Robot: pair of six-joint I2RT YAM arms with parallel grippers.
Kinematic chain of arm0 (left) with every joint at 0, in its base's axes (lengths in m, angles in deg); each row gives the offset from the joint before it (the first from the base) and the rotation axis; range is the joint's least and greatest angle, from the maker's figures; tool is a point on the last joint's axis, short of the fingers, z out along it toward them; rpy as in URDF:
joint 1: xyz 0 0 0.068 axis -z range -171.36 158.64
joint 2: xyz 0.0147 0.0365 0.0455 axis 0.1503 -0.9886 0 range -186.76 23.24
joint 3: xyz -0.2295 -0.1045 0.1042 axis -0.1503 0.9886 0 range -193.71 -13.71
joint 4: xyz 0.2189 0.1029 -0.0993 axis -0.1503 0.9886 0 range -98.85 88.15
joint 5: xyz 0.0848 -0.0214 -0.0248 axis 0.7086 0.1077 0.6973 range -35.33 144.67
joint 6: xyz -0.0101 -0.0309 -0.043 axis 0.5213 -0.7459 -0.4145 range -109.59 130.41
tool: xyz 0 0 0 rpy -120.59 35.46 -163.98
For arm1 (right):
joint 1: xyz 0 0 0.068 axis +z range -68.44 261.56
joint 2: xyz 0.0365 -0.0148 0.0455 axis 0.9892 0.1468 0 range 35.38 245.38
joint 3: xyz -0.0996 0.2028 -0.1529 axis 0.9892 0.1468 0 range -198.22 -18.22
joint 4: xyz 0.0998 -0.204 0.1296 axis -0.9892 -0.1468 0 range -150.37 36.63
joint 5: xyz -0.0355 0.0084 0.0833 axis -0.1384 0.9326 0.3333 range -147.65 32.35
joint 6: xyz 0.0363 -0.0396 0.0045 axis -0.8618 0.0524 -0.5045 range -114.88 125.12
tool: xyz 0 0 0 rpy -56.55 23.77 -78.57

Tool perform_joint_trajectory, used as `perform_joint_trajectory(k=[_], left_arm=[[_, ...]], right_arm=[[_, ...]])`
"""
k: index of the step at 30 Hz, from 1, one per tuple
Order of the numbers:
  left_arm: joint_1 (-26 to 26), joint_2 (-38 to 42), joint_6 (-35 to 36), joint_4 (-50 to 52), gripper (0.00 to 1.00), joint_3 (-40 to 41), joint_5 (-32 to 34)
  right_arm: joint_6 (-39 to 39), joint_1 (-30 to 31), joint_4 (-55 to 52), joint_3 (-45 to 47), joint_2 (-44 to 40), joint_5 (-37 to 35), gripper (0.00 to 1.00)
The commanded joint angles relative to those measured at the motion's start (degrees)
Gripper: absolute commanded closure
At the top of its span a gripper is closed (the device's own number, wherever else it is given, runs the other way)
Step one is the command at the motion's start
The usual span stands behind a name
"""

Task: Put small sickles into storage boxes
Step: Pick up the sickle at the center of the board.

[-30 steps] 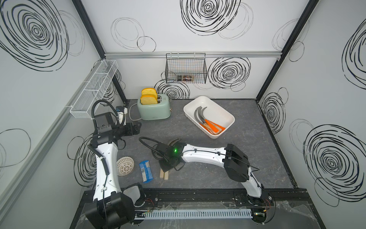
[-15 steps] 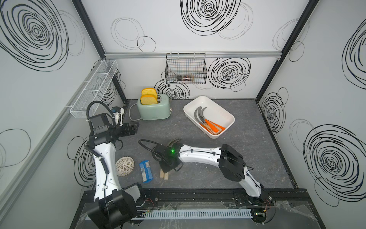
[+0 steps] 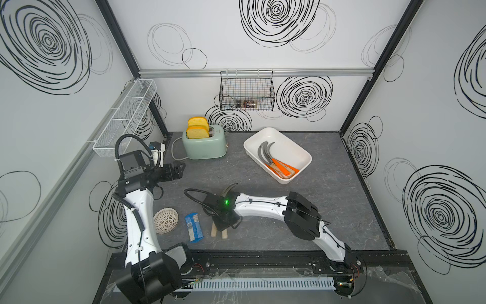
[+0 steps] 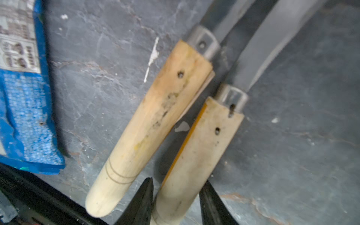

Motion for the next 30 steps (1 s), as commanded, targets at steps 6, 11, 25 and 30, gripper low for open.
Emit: perform_joint_trajectory(k=[6, 11, 25, 30], left_arm=[[-0.8, -0.1, 1.3, -0.2, 0.04, -1.4, -1.7], [-0.9, 0.1, 1.6, -0.1, 0.04, -1.4, -1.7], [-1.0, 0.0, 1.9, -0.2, 0.04, -1.3, -2.1], [-1.0, -0.1, 1.9, -0.3, 0.04, -1.3, -2.2]], right_arm=[[-0.2, 0.1, -6.3, -1.8, 1.6, -4.6, 0.58], [0.0, 0.1, -7.4, -1.8, 1.8, -5.4, 0.58], [-0.1, 0.1, -8.9, -2.8, 4.6, -5.6, 0.59], [-0.2, 0.1, -9.0, -2.2, 5.0, -5.9, 0.6]])
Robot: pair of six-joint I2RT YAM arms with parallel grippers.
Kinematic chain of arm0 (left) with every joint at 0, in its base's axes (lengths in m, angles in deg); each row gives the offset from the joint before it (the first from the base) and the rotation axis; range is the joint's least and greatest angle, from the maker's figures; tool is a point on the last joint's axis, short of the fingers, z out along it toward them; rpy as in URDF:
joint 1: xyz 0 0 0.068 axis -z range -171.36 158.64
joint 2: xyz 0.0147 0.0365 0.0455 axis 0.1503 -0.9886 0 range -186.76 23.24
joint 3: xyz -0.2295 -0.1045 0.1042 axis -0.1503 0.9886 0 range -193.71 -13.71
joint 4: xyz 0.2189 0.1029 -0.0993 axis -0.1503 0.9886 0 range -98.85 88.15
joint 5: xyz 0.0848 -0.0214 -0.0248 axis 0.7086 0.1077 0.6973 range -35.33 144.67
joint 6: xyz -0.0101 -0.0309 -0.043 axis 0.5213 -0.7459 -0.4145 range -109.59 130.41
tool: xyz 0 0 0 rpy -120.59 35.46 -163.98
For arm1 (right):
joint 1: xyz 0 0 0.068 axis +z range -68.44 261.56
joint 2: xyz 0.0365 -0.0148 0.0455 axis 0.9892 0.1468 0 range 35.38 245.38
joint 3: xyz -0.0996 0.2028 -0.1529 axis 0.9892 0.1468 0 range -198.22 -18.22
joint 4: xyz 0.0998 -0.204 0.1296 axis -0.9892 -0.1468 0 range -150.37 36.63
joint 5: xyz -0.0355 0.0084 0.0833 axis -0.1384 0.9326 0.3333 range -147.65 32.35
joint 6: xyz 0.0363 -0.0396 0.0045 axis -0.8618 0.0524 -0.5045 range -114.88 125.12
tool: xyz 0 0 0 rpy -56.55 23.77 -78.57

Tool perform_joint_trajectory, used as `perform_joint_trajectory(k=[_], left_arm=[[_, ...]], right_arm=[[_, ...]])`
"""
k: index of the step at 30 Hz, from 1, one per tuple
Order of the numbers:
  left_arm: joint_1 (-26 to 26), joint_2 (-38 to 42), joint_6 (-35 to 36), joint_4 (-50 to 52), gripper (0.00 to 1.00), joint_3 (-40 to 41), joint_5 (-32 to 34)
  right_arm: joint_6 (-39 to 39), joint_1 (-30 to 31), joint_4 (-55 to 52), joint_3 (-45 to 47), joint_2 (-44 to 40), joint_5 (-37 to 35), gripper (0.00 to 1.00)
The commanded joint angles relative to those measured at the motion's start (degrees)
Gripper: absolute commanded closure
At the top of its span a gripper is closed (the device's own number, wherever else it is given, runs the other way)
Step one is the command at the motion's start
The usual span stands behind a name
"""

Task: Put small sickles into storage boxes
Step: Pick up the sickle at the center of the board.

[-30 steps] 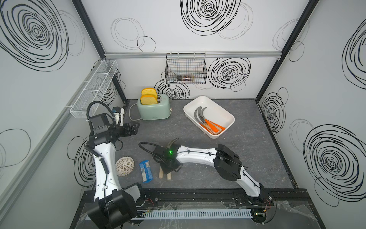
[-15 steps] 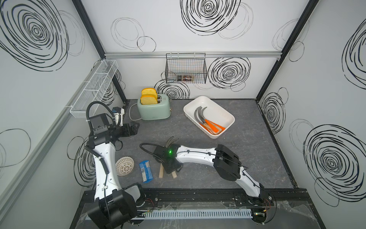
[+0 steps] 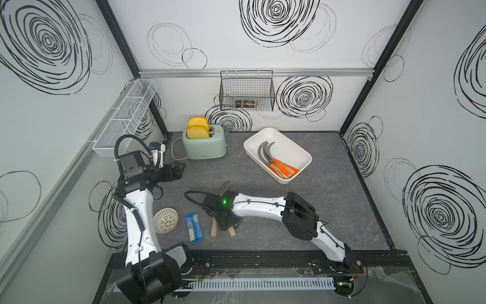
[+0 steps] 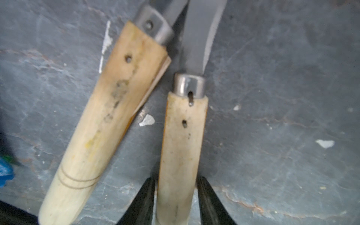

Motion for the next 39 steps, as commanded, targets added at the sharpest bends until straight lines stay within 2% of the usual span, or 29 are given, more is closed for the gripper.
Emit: perform_joint_trajectory(k=[1, 8, 16, 23, 28, 39], left_arm=[[-0.7, -0.1, 1.1, -0.7, 0.04, -1.3, -1.5], [-0.7, 0.2, 0.9, -0.6, 0.04, -1.5, -1.5], [-0.7, 0.2, 0.6, -0.4, 0.04, -1.9, -1.8], [-0.6, 0.2, 0.5, -0.4, 0.04, -2.5, -2.1], [-0.7, -0.1, 0.5, -0.4, 0.04, -2.6, -2.2], [-0.6, -0.1, 0.0, -0.5, 0.04, -2.8, -2.1]], right_arm=[[-0.4, 0.1, -2.3, 0.7, 3.2, -1.0, 0.61], [-0.6, -0.2, -1.7, 2.4, 2.9, -1.5, 0.68], [-0.6, -1.2, 0.8, 6.6, 0.9, -1.2, 0.85], [0.8, -2.0, 2.4, 8.7, -0.9, -1.6, 0.91], [2.5, -2.8, 2.8, 8.6, -3.2, -2.5, 1.0], [6.0, -4.4, 4.1, 8.6, -7.8, -1.1, 1.0]])
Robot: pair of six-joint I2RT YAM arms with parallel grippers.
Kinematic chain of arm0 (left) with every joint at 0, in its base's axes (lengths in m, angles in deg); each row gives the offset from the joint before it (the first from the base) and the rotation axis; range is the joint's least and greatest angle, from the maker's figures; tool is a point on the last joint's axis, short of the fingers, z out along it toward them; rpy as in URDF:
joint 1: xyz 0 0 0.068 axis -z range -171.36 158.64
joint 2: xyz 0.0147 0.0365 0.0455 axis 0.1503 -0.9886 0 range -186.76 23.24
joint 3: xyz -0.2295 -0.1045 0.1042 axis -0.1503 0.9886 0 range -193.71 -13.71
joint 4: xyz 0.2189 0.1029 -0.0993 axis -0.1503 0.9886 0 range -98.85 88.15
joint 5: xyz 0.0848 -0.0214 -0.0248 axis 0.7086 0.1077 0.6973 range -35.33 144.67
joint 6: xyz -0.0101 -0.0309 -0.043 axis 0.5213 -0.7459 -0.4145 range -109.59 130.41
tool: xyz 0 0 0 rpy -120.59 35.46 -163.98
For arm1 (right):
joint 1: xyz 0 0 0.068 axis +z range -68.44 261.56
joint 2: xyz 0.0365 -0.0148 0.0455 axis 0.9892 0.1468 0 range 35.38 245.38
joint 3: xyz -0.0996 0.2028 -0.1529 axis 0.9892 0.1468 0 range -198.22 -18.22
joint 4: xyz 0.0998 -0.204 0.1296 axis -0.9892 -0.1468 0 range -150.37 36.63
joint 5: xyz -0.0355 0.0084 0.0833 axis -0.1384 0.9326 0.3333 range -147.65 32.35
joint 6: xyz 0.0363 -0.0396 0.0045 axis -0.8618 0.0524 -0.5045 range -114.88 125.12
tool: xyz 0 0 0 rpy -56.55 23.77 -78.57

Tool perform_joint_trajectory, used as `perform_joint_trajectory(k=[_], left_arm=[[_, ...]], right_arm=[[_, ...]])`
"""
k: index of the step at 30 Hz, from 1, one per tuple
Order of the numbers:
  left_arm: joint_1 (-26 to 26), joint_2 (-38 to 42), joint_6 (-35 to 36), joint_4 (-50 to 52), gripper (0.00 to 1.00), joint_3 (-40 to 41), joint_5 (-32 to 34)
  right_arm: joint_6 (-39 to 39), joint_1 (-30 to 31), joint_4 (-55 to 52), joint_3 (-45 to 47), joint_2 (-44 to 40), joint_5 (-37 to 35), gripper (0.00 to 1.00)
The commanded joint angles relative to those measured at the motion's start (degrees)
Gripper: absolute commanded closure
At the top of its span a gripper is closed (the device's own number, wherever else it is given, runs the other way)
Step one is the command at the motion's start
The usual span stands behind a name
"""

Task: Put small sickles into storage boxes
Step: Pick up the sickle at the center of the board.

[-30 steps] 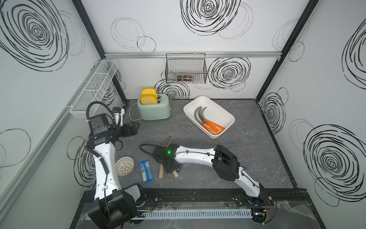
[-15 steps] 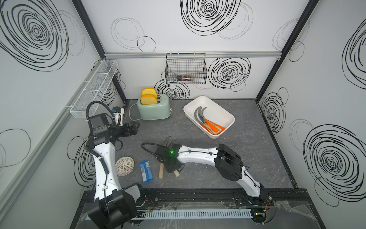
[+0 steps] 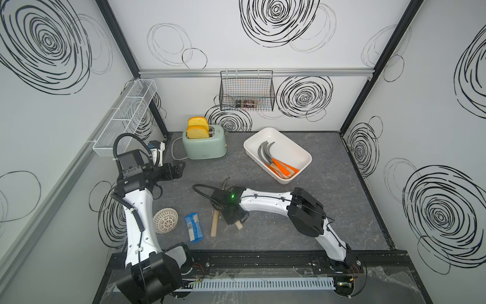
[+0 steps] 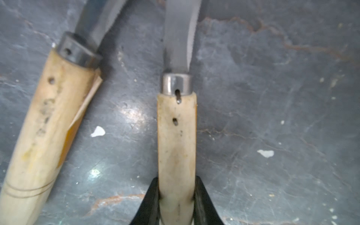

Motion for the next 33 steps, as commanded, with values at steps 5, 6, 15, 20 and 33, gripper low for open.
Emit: perform_joint_trajectory(k=[5, 6, 15, 20, 33], left_arm=[[-0.6, -0.2, 0.1, -0.6, 0.04, -2.0, -0.9], [-0.6, -0.2, 0.0, -0.5, 0.04, -2.2, -0.9], [-0.5, -0.3, -0.3, -0.6, 0.04, -2.3, -0.7], [-0.5, -0.2, -0.2, -0.7, 0.04, -2.2, -0.5], [0.0, -0.6, 1.0, 0.4, 0.04, -2.6, -0.5]], right_arm=[[2.5, -0.9, 0.3, 1.0, -4.2, 1.2, 1.0], [2.5, -0.9, 0.5, 1.0, -4.5, 1.4, 1.0], [3.6, -2.0, 1.1, 1.4, -7.1, 2.4, 1.0], [4.1, -2.7, 0.7, 2.0, -8.2, 2.3, 1.0], [6.2, -6.8, 1.7, 6.6, -14.2, 4.6, 1.0]])
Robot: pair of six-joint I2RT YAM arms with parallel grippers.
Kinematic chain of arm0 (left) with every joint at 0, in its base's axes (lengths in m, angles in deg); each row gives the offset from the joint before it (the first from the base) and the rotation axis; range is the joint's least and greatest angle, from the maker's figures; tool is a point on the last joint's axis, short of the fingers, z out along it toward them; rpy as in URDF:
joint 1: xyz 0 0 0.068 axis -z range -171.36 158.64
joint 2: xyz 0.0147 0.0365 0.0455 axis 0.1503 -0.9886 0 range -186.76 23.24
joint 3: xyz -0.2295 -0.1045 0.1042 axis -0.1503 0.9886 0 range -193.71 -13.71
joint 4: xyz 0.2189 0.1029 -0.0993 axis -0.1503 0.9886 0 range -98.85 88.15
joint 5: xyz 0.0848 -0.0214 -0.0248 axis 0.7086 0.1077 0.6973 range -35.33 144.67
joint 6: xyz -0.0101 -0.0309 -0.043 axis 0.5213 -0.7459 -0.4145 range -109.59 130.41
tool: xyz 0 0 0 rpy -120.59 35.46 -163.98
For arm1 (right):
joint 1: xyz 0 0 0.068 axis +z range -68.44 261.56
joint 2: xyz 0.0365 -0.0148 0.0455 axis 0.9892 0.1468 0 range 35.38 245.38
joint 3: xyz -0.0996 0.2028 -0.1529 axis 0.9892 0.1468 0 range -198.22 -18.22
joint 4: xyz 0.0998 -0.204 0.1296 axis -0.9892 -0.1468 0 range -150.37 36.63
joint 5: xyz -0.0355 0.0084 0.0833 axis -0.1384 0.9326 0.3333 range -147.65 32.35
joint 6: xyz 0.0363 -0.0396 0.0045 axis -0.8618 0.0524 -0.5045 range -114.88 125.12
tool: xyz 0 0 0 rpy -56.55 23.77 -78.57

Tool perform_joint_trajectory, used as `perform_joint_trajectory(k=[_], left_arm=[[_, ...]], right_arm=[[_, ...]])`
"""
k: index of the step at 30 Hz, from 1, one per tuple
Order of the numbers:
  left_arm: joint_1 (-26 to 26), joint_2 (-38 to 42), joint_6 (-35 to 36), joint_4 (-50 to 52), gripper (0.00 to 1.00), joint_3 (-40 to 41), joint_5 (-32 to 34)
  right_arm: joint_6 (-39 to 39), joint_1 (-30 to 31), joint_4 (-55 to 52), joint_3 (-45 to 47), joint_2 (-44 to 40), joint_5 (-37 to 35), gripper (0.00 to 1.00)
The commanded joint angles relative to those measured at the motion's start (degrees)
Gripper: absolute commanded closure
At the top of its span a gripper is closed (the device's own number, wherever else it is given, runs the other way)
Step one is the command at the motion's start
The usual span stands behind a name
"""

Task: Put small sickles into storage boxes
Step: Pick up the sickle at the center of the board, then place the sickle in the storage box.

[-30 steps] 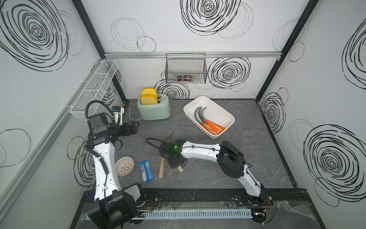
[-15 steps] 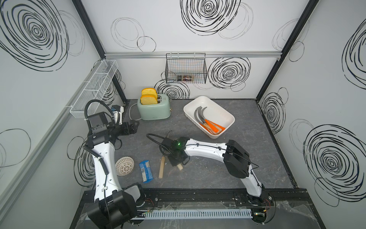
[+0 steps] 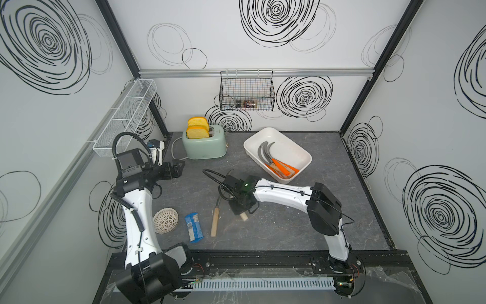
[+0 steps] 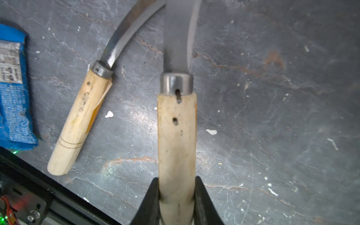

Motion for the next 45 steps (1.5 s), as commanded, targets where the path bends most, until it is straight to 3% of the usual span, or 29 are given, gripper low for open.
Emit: perform_joint_trajectory(k=[1, 16, 26, 33, 45], left_arm=[[0.0, -0.5, 1.0, 0.5, 0.04, -2.0, -0.6], [4.8, -0.2, 4.7, 3.3, 0.04, -2.7, -1.2], [14.4, 1.6, 9.2, 6.4, 0.04, -2.2, 0.6], [21.2, 2.8, 8.4, 6.4, 0.04, -1.5, 3.2], [26.5, 4.0, 6.9, 5.5, 0.04, 0.1, 5.6]], right_arm=[[1.4, -1.5, 0.7, 0.8, -3.6, 0.6, 1.0], [6.3, -10.6, -0.6, 4.6, -12.0, 2.7, 1.0], [10.7, -22.7, -0.1, 6.5, -16.4, 6.5, 1.0], [13.0, -29.2, 0.1, 6.5, -16.6, 6.5, 1.0], [16.4, -35.2, -1.3, 1.4, -12.2, 4.7, 1.0]])
